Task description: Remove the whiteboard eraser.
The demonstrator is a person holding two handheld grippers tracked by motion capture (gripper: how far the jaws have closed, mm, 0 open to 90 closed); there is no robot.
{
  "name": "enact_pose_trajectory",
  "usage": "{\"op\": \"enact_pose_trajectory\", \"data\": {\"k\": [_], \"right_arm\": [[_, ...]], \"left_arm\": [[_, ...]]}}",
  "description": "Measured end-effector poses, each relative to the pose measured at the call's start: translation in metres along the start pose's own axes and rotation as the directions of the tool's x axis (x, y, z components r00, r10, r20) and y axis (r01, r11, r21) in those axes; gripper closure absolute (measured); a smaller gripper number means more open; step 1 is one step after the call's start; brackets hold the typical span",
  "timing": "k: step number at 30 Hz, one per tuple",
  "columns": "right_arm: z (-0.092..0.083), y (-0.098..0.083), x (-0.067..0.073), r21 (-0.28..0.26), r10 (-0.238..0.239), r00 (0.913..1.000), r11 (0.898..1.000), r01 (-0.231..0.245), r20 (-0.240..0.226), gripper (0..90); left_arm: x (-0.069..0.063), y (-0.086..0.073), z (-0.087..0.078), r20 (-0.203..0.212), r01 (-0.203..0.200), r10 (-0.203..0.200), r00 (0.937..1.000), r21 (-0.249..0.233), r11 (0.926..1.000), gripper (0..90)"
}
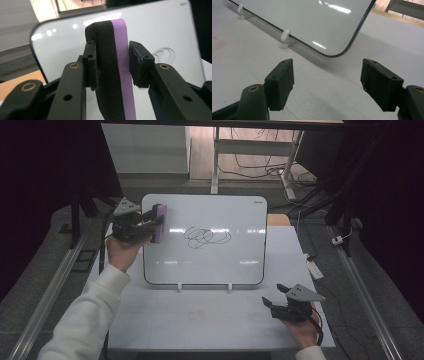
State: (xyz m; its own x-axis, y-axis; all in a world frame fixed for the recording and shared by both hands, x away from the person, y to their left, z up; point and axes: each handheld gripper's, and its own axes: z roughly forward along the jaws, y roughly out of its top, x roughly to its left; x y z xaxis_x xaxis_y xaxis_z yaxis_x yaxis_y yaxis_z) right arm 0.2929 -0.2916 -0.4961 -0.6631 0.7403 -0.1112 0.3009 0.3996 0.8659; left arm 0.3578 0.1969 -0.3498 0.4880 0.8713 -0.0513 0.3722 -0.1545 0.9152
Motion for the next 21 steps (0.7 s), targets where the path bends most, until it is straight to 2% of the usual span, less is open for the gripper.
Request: {"op": "enact_pose_trajectory", "data": {"k": [3,4,7,8,11,13,17,21], "right_arm": [[0.0,0.0,0.001,-0.001,0.001,1.0,1.0,-0.001,-0.001,26.3],[0.001,0.0,0.001,-0.001,0.002,1.0,1.0,-0.002,-0.003,26.3],[0.001,0.001,0.002,-0.004,-0.003,1.0,1.0,0.003,-0.004,26.2],[0.001,0.001,0.003,-0.005,-0.006,1.0,1.0,0.006,-0.003,26.3],[0.001,0.002,0.004,-0.005,-0.014,0.9999,1.0,0.014,-0.004,26.3],[0.001,0.002,0.005,-0.004,-0.015,0.9999,1.0,0.015,-0.002,26.3],[0.001,0.003,0.006,-0.016,-0.011,0.9999,1.0,0.01,-0.007,26.1],[0.001,0.006,0.009,-0.034,0.017,0.9995,0.999,-0.018,-0.027,26.0]], "left_arm": [[-0.003,-0.008,-0.004,0.021,-0.003,0.003,0.9998,0.006,1.0,61.3],[-0.005,-0.016,-0.007,0.046,-0.002,0.001,0.9989,0.013,0.9999,61.3],[-0.007,-0.025,-0.01,0.069,0.008,-0.009,0.9976,0.014,0.9999,61.2],[-0.009,-0.033,-0.013,0.088,0.011,-0.012,0.9961,0.011,0.9999,61.2],[-0.013,-0.041,-0.015,0.102,0.008,-0.009,0.9947,0.012,0.9999,61.1],[-0.02,-0.051,-0.017,0.131,0.003,-0.005,0.9914,0.014,0.9999,61.1],[-0.027,-0.06,-0.017,0.159,0.006,-0.008,0.9872,0.012,0.9999,61.1],[-0.038,-0.072,-0.014,0.191,0.003,-0.006,0.9817,0.013,0.9999,61.1]]}}
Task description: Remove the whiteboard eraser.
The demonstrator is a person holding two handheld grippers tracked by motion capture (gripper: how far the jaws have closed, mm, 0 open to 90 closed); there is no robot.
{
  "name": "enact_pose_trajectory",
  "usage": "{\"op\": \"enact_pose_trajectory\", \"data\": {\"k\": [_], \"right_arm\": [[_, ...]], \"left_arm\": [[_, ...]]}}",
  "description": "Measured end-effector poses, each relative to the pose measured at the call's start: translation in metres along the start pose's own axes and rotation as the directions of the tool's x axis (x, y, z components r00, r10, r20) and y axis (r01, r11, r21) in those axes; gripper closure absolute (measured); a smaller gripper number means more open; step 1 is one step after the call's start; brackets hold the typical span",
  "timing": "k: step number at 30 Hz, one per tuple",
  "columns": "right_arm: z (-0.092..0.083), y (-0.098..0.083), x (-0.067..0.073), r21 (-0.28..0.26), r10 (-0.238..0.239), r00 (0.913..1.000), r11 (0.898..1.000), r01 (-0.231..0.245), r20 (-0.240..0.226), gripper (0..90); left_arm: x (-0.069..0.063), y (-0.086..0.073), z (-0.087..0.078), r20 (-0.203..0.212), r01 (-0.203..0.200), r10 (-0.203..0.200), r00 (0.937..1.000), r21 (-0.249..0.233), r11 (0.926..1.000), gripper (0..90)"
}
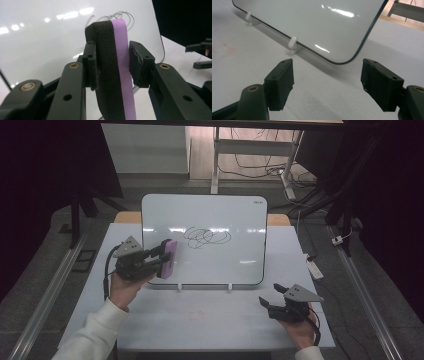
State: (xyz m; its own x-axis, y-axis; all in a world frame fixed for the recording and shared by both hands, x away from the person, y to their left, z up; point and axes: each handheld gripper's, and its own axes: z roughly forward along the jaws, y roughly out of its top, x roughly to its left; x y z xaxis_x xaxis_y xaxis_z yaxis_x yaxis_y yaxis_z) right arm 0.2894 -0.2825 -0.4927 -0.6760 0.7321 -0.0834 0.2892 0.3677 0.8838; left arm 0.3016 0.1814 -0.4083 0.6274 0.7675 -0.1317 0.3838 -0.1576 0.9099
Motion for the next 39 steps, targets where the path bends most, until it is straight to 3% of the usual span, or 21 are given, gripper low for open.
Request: {"op": "enact_pose_trajectory", "data": {"k": [8,22,31,39], "right_arm": [[0.002,0.004,0.008,-0.005,-0.018,0.9998,1.0,0.018,-0.012,26.1],[0.015,0.016,0.031,-0.028,-0.006,0.9961,1.0,0.004,-0.088,25.9],[0.028,0.025,0.054,-0.04,-0.013,0.988,0.999,0.007,-0.154,25.2],[0.044,0.033,0.072,-0.034,-0.02,0.9752,0.999,0.013,-0.22,24.3]], "left_arm": [[-0.019,-0.013,0.015,0.058,-0.007,0.006,0.9983,0.016,0.9998,61.0],[-0.047,-0.022,0.047,0.133,-0.024,0.019,0.9909,0.034,0.9991,61.0],[-0.061,-0.031,0.064,0.169,-0.026,0.019,0.9854,0.043,0.9987,60.9],[-0.071,-0.035,0.076,0.189,-0.043,0.031,0.9814,0.059,0.9973,60.9]]}}
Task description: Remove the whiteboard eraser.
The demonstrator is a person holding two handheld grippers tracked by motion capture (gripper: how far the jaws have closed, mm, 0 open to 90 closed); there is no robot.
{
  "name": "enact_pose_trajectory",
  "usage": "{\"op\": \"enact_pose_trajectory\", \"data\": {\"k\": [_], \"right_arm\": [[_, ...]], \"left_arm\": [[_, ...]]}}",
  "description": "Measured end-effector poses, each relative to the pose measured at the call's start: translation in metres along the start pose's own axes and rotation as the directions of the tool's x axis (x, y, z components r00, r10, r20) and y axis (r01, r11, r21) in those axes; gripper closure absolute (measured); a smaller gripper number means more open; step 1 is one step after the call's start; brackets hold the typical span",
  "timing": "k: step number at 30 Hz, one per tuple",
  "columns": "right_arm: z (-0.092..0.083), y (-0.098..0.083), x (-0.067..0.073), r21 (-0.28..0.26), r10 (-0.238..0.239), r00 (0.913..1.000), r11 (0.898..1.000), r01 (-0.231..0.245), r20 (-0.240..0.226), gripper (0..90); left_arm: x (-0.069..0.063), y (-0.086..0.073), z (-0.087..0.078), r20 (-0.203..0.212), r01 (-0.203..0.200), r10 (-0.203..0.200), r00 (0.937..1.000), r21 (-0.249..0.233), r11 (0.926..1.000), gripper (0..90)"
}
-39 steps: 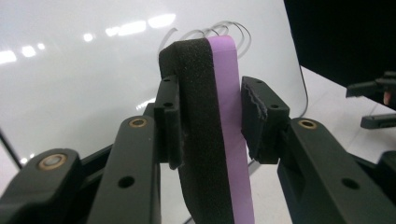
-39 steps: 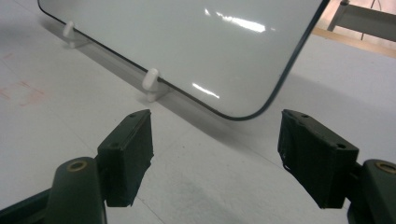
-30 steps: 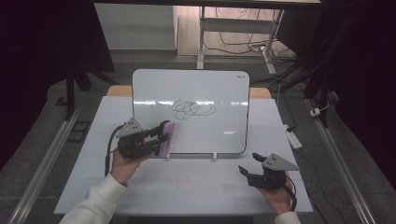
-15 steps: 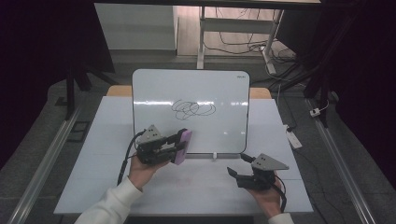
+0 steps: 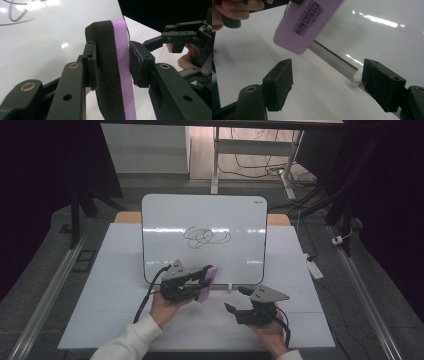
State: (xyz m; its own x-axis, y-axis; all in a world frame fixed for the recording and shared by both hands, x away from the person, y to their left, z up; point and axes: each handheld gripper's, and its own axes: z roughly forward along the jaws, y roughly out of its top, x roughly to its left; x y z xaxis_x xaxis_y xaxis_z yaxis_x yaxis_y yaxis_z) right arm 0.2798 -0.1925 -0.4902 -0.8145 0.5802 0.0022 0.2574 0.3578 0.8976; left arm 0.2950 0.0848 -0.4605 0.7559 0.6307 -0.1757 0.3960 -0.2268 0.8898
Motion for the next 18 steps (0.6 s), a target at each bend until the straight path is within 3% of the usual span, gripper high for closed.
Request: {"op": "enact_pose_trajectory", "data": {"k": [12,16,18], "right_arm": [[0.022,0.009,0.015,-0.01,0.057,0.9973,0.998,-0.057,-0.047,23.1],[0.027,0.01,0.018,-0.007,0.063,0.9973,0.998,-0.064,-0.038,22.9],[0.03,0.01,0.019,-0.008,0.101,0.994,0.995,-0.101,-0.043,22.9]], "left_arm": [[-0.011,-0.002,0.011,0.026,-0.015,0.014,0.9996,0.01,0.9998,60.9],[-0.013,-0.002,0.014,0.033,-0.021,0.021,0.9993,0.019,0.9996,60.9],[-0.014,-0.003,0.014,0.034,-0.021,0.02,0.9992,0.02,0.9996,60.9]]}}
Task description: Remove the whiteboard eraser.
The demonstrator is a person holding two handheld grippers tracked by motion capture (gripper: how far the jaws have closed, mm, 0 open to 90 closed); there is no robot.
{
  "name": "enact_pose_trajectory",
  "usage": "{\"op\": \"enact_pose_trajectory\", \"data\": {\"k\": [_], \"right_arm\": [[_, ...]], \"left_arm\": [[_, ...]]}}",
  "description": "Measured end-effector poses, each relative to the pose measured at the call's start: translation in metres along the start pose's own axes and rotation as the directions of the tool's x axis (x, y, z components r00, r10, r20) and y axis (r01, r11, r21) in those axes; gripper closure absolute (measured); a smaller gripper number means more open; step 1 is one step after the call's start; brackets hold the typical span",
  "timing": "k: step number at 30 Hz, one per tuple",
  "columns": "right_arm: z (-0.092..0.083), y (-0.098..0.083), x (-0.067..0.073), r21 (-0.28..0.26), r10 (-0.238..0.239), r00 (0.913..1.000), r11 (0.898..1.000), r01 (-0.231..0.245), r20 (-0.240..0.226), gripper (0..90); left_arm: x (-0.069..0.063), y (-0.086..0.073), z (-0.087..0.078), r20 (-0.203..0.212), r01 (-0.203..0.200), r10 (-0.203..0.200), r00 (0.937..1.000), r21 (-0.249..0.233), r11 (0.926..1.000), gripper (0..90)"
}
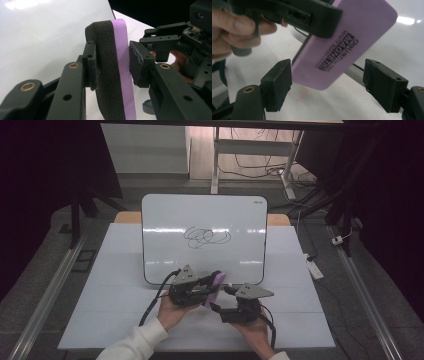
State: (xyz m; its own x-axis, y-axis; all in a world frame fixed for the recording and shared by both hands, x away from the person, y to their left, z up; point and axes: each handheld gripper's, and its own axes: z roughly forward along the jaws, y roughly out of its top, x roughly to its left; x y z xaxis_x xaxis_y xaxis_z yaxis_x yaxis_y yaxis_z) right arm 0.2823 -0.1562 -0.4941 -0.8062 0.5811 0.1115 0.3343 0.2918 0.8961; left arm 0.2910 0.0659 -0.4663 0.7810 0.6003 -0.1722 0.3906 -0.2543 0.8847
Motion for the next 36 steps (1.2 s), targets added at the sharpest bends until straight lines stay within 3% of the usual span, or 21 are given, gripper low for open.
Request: {"op": "enact_pose_trajectory", "data": {"k": [7,15,21,26,36], "right_arm": [[0.0029,-0.0005,-0.0015,-0.012,0.063,0.998,0.998,-0.063,0.005,24.2],[0.0073,-0.001,-0.0037,-0.008,0.133,0.9904,0.991,-0.133,-0.036,27.3],[0.0035,0.0004,-0.0051,-0.035,0.139,0.9898,0.99,-0.14,-0.03,33.2],[-0.0021,0.0022,-0.0055,-0.057,0.109,0.994,0.992,-0.109,-0.011,36.1],[-0.0005,0.0011,-0.0063,-0.046,0.106,0.9941,0.993,-0.107,-0.025,36.2]], "left_arm": [[-0.0029,-0.0003,0.0004,0.001,-0.005,0.005,1.0,-0.004,1.0,60.8],[-0.0073,0.0,0.001,0.014,-0.004,0.004,0.9999,-0.023,0.9997,60.9],[-0.0073,0.0002,-0.0018,0.021,-0.004,0.005,0.9998,-0.034,0.9994,61.0],[-0.0069,-0.0002,-0.0037,0.031,0.006,-0.005,0.9995,-0.04,0.9992,61.3],[-0.0084,-0.0019,-0.004,0.042,0.019,-0.018,0.999,-0.034,0.9992,62.8]]}}
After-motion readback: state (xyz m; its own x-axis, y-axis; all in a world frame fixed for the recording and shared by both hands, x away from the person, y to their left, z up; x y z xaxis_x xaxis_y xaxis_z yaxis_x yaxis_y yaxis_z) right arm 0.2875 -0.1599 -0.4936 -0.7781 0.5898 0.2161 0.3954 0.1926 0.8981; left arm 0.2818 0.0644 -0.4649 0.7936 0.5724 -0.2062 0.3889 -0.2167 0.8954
